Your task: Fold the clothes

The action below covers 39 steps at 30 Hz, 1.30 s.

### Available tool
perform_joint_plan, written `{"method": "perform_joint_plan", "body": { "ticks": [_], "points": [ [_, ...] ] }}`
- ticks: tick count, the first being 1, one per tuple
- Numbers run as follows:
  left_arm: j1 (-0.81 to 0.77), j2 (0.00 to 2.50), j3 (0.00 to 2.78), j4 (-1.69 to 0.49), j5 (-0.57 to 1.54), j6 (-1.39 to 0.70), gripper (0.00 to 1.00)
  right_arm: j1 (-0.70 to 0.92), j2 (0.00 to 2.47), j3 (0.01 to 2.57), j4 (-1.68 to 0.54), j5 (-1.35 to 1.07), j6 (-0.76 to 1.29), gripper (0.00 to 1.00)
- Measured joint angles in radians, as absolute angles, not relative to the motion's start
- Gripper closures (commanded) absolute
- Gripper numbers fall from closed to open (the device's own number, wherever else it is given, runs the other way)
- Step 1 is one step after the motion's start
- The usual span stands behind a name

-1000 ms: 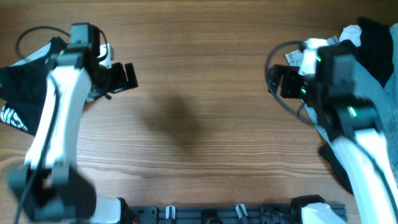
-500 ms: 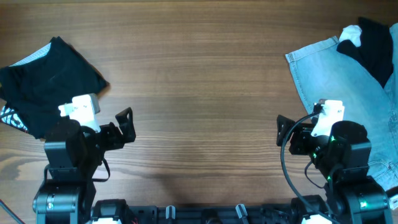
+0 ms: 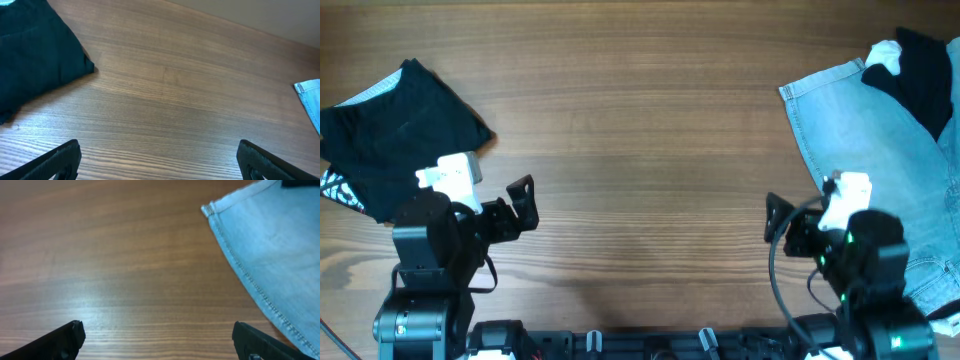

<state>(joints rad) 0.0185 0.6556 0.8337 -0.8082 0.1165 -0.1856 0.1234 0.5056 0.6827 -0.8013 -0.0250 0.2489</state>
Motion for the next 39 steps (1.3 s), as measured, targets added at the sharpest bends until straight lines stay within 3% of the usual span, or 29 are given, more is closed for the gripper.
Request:
{"method": "perform_joint_plan", "body": {
  "ticks": [8, 13, 39],
  "points": [
    [0.019, 0.658, 0.831, -0.808, 0.117, -0.186, 0.0, 0.123, 0.054, 0.23, -0.188, -0.022, 0.105, 0.0],
    [0.019, 0.657, 0.831, -0.807, 0.117, -0.186, 0.0, 0.123, 0.017, 0.067, 0.049, -0.026, -0.006, 0.0],
    [0.019, 0.657, 0.83, -0.808, 0.117, -0.186, 0.0, 0.123, 0.015, 0.006, -0.001, -0.045, -0.081, 0.0]
  ]
}}
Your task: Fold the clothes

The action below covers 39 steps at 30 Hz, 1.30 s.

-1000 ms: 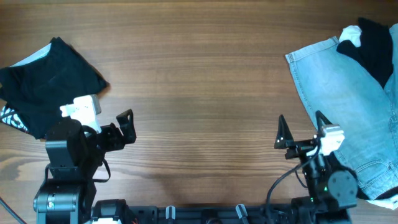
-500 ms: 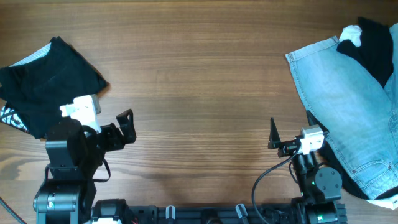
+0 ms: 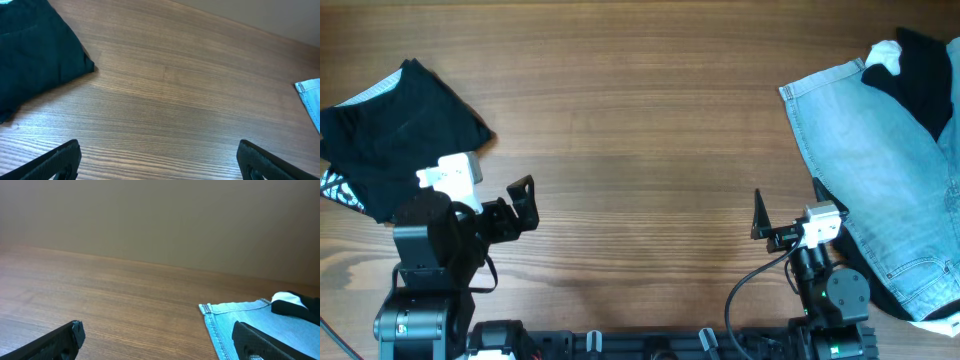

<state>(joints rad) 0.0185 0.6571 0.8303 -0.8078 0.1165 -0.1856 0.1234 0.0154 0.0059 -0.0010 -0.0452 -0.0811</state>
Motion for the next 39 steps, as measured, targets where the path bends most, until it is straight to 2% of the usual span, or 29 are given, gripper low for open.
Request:
{"method": "perform_joint_plan", "body": {
  "ticks": [8, 11, 13, 19, 21, 25, 30, 39],
  "points": [
    [0.025, 0.644, 0.83, -0.841, 0.116, -0.185, 0.0, 0.123, 0.015, 0.006, -0.001, -0.045, -0.081, 0.0],
    [0.041, 0.59, 0.815, -0.898, 0.073, -0.185, 0.0, 0.123, 0.015, 0.006, -0.001, -0.046, -0.081, 0.0],
    [0.041, 0.501, 0.762, -0.859, 0.022, -0.185, 0.0, 0.123, 0.015, 0.006, -0.001, -0.046, -0.081, 0.0],
    [0.041, 0.194, 0.374, -0.517, -0.04, -0.19, 0.0, 0.123, 0.015, 0.006, 0.0, -0.052, -0.082, 0.0],
    [0.041, 0.055, 0.196, -0.316, -0.04, -0.204, 0.0, 0.123, 0.015, 0.006, 0.0, -0.052, -0.084, 0.0],
    [0.036, 0.015, 0.049, 0.001, -0.03, -0.213, 0.0, 0.123, 0.015, 0.006, 0.0, -0.052, -0.084, 0.0],
    [0.011, 0.013, 0.01, -0.072, -0.029, -0.213, 0.0, 0.123, 0.015, 0.006, 0.0, -0.052, -0.084, 0.0],
    [0.002, 0.013, 0.01, -0.072, -0.028, -0.213, 0.0, 0.123, 0.015, 0.006, 0.0, -0.052, -0.084, 0.0]
  ]
}}
